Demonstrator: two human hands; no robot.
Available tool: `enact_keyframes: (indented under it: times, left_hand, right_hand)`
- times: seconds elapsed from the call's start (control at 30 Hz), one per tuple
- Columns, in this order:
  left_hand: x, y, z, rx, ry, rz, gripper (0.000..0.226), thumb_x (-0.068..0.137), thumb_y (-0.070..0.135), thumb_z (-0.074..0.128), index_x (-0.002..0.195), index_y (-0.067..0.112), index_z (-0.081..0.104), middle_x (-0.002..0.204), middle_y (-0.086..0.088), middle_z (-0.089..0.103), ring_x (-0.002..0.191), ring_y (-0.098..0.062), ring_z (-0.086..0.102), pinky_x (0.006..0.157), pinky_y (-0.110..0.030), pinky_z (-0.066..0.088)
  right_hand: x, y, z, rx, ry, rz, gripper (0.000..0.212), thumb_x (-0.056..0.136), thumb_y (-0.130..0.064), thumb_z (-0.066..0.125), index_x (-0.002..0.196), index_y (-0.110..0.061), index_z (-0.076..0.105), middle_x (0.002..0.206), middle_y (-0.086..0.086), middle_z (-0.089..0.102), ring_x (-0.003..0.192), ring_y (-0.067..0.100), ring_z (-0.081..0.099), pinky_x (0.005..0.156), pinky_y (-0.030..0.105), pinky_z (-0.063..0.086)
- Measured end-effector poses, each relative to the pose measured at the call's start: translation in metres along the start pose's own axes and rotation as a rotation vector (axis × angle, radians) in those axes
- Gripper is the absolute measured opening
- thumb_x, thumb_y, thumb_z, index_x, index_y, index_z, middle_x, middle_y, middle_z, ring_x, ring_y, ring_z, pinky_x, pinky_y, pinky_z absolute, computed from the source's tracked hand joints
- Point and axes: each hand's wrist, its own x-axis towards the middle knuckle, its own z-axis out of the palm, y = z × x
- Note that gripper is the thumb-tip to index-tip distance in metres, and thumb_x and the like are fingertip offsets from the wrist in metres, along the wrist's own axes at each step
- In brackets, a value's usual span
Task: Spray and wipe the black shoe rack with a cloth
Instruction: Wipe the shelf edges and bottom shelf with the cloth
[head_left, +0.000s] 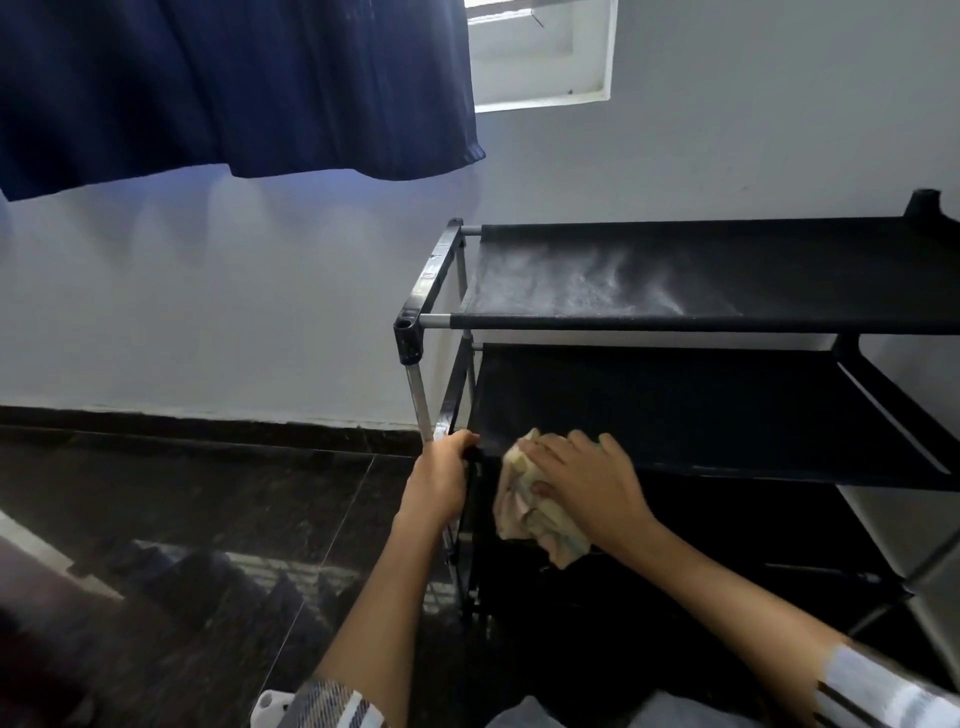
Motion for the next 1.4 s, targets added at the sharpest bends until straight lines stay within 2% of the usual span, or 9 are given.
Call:
enact_keyframes:
  times: [0.1, 0.2, 0.37, 0.47, 0.77, 0.97, 1.1, 1.27, 1.4]
  left_hand:
    - [-0.004, -0.001, 0.007, 0.12, 0.128, 0.045, 0.044, 0.089, -0.007, 0.043, 0.122, 0.016, 0.06, 0.113, -0.011, 0.066, 0.106, -0.029, 0.062, 0.088, -0.043, 0.051]
    - [-0.003, -0.003, 0.006, 0.134, 0.127, 0.079, 0.043, 0.088, -0.008, 0.045, 0.121, 0.015, 0.061, 0.11, -0.012, 0.067, 0.105, -0.03, 0.063, 0.09, -0.046, 0.051]
    - [-0.003, 0.0, 0.003, 0.162, 0.102, 0.077, 0.029, 0.089, 0.003, 0.042, 0.108, 0.015, 0.061, 0.099, -0.012, 0.066, 0.095, -0.034, 0.062, 0.081, -0.045, 0.051]
    - [-0.003, -0.001, 0.001, 0.164, 0.083, 0.055, 0.028, 0.089, 0.007, 0.043, 0.107, 0.017, 0.061, 0.098, -0.01, 0.064, 0.093, -0.033, 0.061, 0.079, -0.044, 0.052]
    - [-0.008, 0.001, 0.008, 0.115, 0.152, 0.085, 0.041, 0.084, -0.009, 0.044, 0.109, 0.013, 0.067, 0.097, -0.013, 0.065, 0.092, -0.035, 0.064, 0.08, -0.044, 0.054]
    - [-0.009, 0.003, 0.008, 0.117, 0.121, 0.044, 0.032, 0.087, 0.001, 0.046, 0.105, 0.017, 0.068, 0.099, -0.011, 0.066, 0.091, -0.031, 0.063, 0.079, -0.038, 0.053]
    - [-0.007, 0.004, 0.006, 0.107, 0.09, 0.017, 0.022, 0.087, 0.012, 0.046, 0.091, 0.019, 0.066, 0.083, -0.005, 0.063, 0.08, -0.026, 0.062, 0.069, -0.038, 0.052]
    - [-0.006, 0.005, 0.005, 0.127, 0.099, 0.009, 0.04, 0.088, 0.0, 0.042, 0.114, 0.018, 0.066, 0.109, -0.013, 0.065, 0.101, -0.033, 0.062, 0.085, -0.041, 0.052]
    - [-0.008, 0.008, 0.007, 0.137, 0.134, 0.011, 0.041, 0.09, -0.002, 0.041, 0.119, 0.016, 0.064, 0.113, -0.012, 0.065, 0.104, -0.032, 0.061, 0.087, -0.04, 0.051]
  right_hand:
    - [-0.013, 0.017, -0.005, 0.005, 0.021, 0.041, 0.045, 0.064, -0.038, 0.083, 0.106, -0.031, 0.069, 0.094, -0.012, 0.07, 0.072, 0.014, 0.063, 0.059, 0.031, 0.045]
    - [-0.005, 0.013, -0.012, 0.015, 0.017, 0.048, 0.034, 0.066, -0.035, 0.083, 0.099, -0.033, 0.071, 0.093, -0.014, 0.07, 0.074, 0.014, 0.063, 0.063, 0.03, 0.046]
    - [0.035, -0.036, -0.013, 0.127, -0.063, -0.034, 0.023, 0.086, -0.035, 0.059, 0.107, -0.032, 0.066, 0.111, -0.013, 0.066, 0.093, 0.018, 0.06, 0.074, 0.033, 0.04]
    - [0.039, -0.043, -0.011, 0.116, -0.036, -0.073, 0.022, 0.077, -0.039, 0.069, 0.099, -0.035, 0.069, 0.098, -0.015, 0.069, 0.081, 0.013, 0.061, 0.066, 0.029, 0.043]
    - [-0.032, 0.051, -0.011, 0.051, 0.106, -0.045, 0.048, 0.054, -0.029, 0.088, 0.099, -0.03, 0.073, 0.102, -0.011, 0.071, 0.068, 0.018, 0.062, 0.059, 0.031, 0.045]
    - [0.002, 0.005, -0.005, 0.041, 0.133, -0.116, 0.036, 0.061, -0.036, 0.083, 0.095, -0.038, 0.071, 0.101, -0.02, 0.069, 0.072, 0.012, 0.062, 0.063, 0.026, 0.043]
    - [0.026, -0.029, -0.005, 0.07, 0.084, -0.12, 0.031, 0.063, -0.043, 0.081, 0.093, -0.04, 0.072, 0.097, -0.021, 0.069, 0.075, 0.008, 0.063, 0.065, 0.023, 0.045]
    - [-0.001, 0.006, -0.007, 0.076, 0.098, -0.064, 0.036, 0.063, -0.034, 0.081, 0.097, -0.039, 0.07, 0.107, -0.021, 0.067, 0.075, 0.01, 0.061, 0.062, 0.025, 0.043]
    - [-0.028, 0.044, -0.009, 0.062, 0.075, -0.006, 0.046, 0.055, -0.03, 0.087, 0.098, -0.037, 0.071, 0.103, -0.016, 0.07, 0.07, 0.013, 0.062, 0.059, 0.028, 0.043]
